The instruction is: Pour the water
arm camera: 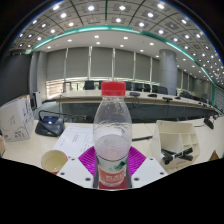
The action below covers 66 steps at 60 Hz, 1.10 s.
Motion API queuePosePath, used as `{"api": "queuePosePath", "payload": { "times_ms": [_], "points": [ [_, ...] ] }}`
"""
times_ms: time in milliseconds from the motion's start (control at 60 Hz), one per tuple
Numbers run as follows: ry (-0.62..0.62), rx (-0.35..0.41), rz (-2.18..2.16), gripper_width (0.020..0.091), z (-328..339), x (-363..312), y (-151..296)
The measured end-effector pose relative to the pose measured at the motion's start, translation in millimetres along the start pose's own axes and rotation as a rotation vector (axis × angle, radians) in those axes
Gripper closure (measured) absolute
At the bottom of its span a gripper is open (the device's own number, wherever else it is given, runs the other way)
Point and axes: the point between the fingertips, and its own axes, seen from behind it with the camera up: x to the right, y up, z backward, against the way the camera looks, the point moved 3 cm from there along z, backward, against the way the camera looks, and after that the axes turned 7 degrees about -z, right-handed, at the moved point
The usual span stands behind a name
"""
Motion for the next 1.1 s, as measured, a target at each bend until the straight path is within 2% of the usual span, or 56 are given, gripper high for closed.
{"api": "queuePosePath", "payload": {
  "times_ms": [117,150,233,333,400,417,450,467,500,567,750,883,1100],
  "points": [
    [-0.021,-0.032,-0.015,0.0727,-8,8,-29],
    [-0.018,0.005,-0.017,0.0728,-5,10,-28],
    [-0.022,0.003,-0.02,0.0714,2,13,-31],
    [-0.03,0.003,-0.045,0.059,1,13,-31],
    [-0.039,-0.038,-0.059,0.0493,3,14,-34],
    [-0.042,-0.051,-0.063,0.0436,4,14,-36],
    [-0.048,-0.072,-0.071,0.0277,7,15,-37],
    [-0.053,-0.077,-0.074,0.0229,10,15,-36],
    [-0.064,-0.084,-0.077,0.0275,16,17,-34],
    [-0.089,-0.101,-0.075,0.0234,33,17,-30],
    [-0.111,-0.159,-0.078,0.0249,102,1,-22],
    [-0.129,-0.228,-0.064,0.0247,180,-22,-27],
    [-0.142,-0.293,-0.013,0.0244,320,-65,-33]
  ]
}}
